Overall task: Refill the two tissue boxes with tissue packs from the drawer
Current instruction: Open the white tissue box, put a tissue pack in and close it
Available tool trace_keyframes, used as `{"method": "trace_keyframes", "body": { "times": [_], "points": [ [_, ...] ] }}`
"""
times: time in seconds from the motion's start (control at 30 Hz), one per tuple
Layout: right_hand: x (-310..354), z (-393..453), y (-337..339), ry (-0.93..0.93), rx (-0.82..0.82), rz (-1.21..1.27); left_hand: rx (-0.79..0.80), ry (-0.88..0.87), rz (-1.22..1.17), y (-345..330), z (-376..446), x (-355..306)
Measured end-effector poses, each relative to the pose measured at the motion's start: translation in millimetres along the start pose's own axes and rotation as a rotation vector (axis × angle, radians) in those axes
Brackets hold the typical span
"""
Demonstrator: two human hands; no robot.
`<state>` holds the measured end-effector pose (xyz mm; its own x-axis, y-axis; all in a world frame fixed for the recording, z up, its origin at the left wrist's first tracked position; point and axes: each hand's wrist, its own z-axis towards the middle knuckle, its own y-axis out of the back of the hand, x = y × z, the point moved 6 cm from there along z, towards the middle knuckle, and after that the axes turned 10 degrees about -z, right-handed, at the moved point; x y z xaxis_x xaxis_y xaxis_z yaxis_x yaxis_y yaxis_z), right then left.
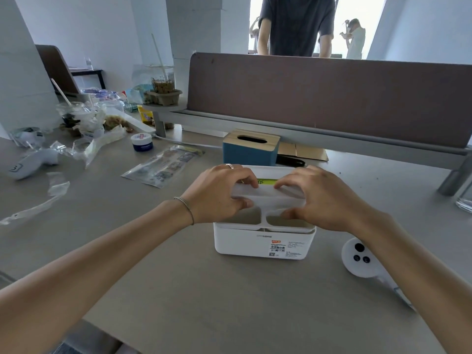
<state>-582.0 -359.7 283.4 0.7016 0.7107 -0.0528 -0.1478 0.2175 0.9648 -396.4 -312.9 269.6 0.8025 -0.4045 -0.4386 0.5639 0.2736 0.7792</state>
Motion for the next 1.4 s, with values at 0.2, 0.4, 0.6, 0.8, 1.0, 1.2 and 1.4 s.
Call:
{"method": "trace_keyframes", "body": {
  "times": [0.2,0.4,0.6,0.8,1.0,1.2,1.4],
  "points": [
    [-0.2,0.2,0.8,0.015,-0.031,-0.005,0.043,-0.024,0.081,-3.2,1.5,-1.8],
    [-0.9,4.9,2.8,0.023,-0.015,-0.013,0.038,-0.001,0.063,-0.2,11.5,-0.6],
    [-0.9,6.0,1.8,0.035,0.041,0.027,0.301,0.118,0.187,-19.8,28.4,8.7],
    [-2.3,6.1,-1.0,0.020,0.055,0.051,0.244,0.118,0.220,-26.4,26.0,14.0],
    [-6.9,6.6,-6.7,0.006,0.113,0.161,0.304,0.116,0.286,-30.7,21.4,6.8],
    [0.4,26.3,-36.0,-0.145,0.159,0.107,0.394,0.193,0.277,-37.9,23.8,15.5],
    [7.4,28.3,-52.5,-0.183,0.130,-0.018,0.190,0.164,0.308,-38.2,17.4,8.5]
  ]
}}
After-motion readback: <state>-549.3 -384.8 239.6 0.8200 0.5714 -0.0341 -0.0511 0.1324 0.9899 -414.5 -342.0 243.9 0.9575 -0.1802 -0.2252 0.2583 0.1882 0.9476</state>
